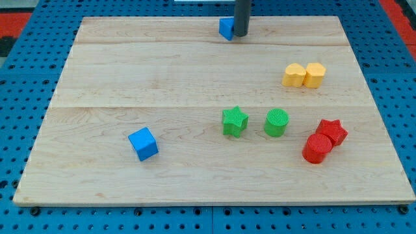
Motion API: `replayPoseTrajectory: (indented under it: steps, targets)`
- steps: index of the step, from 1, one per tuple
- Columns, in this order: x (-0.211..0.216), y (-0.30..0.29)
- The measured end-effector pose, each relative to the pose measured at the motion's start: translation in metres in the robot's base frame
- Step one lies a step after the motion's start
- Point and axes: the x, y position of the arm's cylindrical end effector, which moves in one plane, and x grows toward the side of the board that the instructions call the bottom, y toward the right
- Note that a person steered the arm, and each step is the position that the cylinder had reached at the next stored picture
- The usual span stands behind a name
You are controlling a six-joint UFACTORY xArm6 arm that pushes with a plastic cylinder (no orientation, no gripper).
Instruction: Move the blue triangle left a bit
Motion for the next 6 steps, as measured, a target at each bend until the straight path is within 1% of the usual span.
replayPoseTrajectory:
  steps: [1, 2, 3, 4, 5, 6]
  targets:
    - [-0.015, -0.035]
    - [-0.021, -0.004]
    - [-0.041, 0.007]
    - [-0.042, -0.015]
    - [-0.041, -0.061]
    - [-0.039, -0.079]
